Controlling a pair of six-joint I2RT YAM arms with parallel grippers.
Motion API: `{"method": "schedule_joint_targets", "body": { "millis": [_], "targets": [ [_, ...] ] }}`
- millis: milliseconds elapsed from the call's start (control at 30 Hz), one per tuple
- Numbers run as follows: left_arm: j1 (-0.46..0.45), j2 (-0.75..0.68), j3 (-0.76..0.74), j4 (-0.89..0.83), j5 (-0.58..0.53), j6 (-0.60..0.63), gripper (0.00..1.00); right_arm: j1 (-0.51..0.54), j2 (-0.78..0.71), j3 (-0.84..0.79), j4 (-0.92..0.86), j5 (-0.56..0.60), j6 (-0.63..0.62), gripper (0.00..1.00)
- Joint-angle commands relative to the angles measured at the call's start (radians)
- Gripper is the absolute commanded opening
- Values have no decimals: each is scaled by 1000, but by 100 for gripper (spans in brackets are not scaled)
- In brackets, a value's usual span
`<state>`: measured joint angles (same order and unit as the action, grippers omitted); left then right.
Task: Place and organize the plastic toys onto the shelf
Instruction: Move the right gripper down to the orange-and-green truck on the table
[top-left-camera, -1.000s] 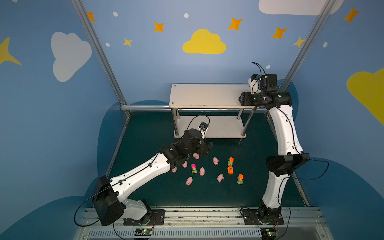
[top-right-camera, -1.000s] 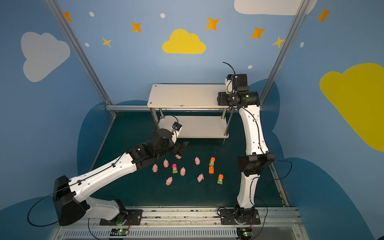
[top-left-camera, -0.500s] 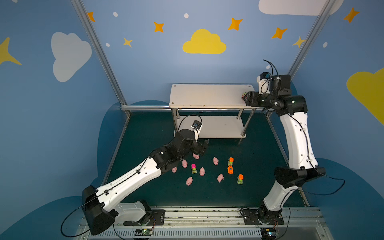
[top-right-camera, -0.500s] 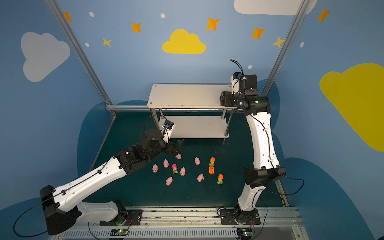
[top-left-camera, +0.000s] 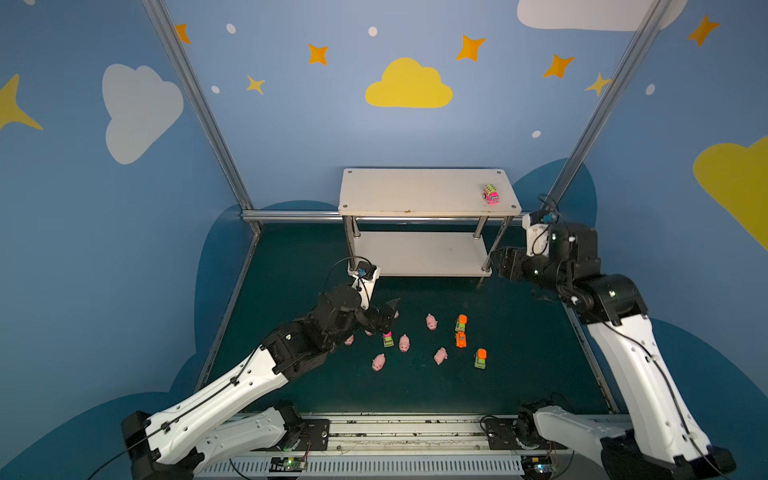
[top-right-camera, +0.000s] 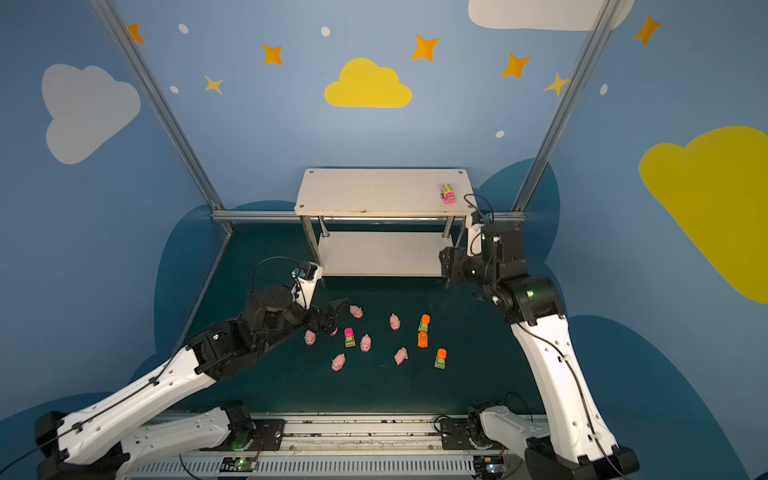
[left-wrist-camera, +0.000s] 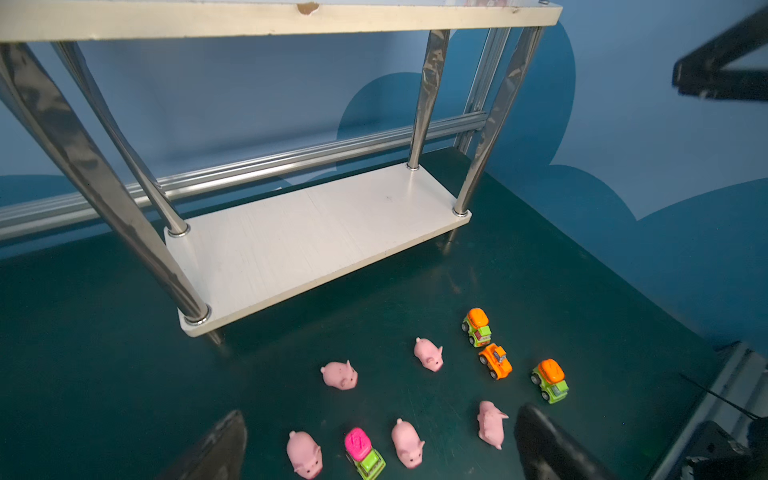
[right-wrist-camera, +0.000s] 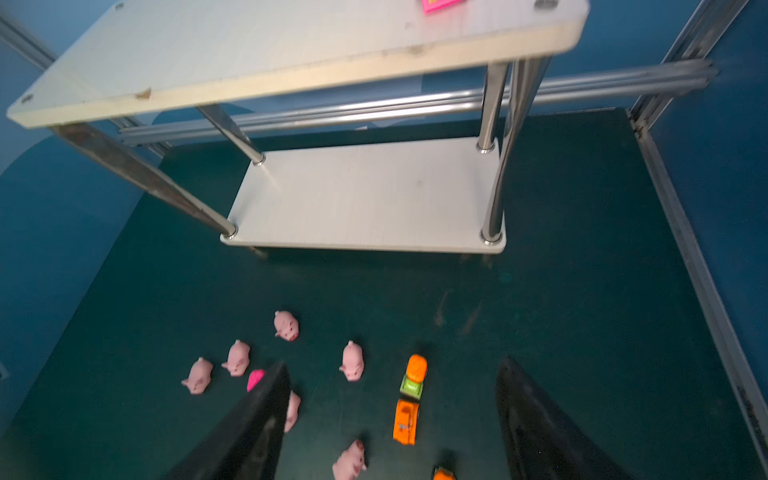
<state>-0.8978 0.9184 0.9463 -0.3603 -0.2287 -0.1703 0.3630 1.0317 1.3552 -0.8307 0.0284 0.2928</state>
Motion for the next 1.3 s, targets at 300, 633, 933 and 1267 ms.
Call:
{"method": "schedule_joint_targets", "body": {
  "millis": [300, 633, 933, 1267],
  "targets": [
    [-57, -168, -268, -42, -24, -242, 100, 148, -143, -549, 259, 18, 244, 74],
    [-58, -155, -341, 9, -14, -248, 100, 149, -47, -796, 567, 39, 319, 70],
    [-58, 22, -326, 119, 2, -223, 100, 134, 141, -779, 654, 101, 307, 61],
    [-56, 111, -271, 109, -61, -184, 100, 116, 320, -748, 729, 87, 317, 55]
  ]
}}
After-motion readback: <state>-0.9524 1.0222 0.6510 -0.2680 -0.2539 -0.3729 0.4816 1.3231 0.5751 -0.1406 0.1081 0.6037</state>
